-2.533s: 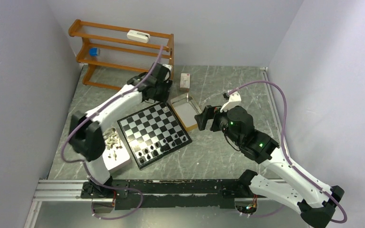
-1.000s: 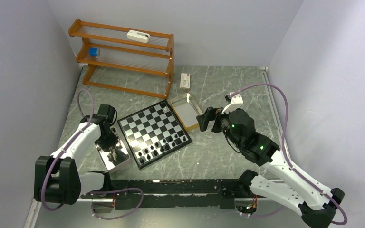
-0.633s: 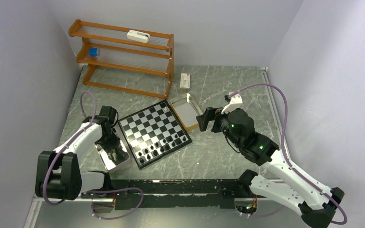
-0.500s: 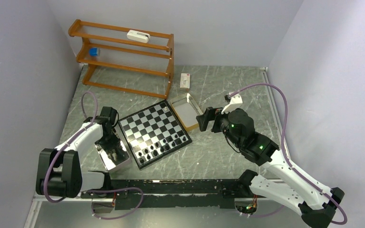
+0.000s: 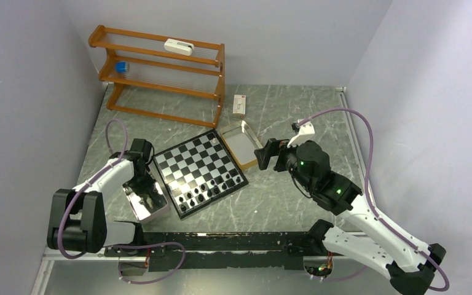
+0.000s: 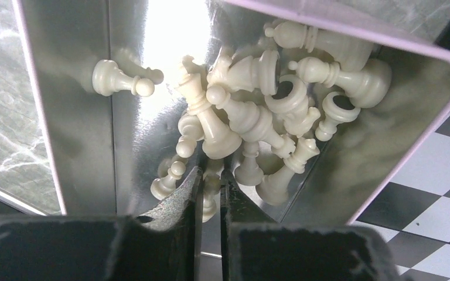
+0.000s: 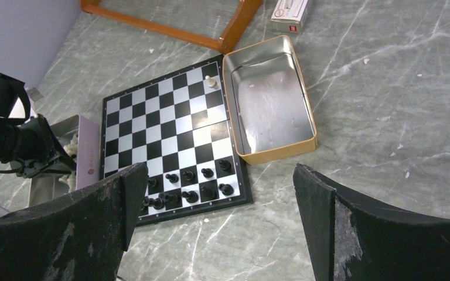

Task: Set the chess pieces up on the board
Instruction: Pick up the chess piece from the storage box, then place the chess piece on the chessboard.

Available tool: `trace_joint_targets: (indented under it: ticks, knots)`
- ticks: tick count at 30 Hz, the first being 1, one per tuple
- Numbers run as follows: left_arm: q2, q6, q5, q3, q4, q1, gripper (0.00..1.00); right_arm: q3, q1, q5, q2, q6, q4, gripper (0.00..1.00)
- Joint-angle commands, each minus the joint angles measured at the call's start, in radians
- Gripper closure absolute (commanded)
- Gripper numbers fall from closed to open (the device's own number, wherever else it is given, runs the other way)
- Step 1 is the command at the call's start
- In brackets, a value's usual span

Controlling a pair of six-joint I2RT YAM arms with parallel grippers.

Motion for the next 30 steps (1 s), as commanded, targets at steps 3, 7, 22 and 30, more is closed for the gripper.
trace_joint_targets:
  ticks: [3,7,22,30]
  knots:
    - [-0.045,-0.012,-0.037,0.015,-0.024,0.01,0.95,-0.009,0.005,0.002,-0.018,0.008,-0.003,0.0]
    - [-0.076,-0.031,-0.06,0.037,-0.071,0.01,0.95,-0.007,0.005,-0.008,-0.018,0.016,-0.002,0.0]
    - [-0.31,-0.073,-0.199,0.219,-0.214,0.01,0.95,-0.037,0.005,-0.242,0.032,0.126,0.087,0.08]
    - [-0.431,-0.011,-0.023,0.364,-0.125,0.01,0.95,-0.162,0.007,-0.542,0.132,0.323,0.448,0.49]
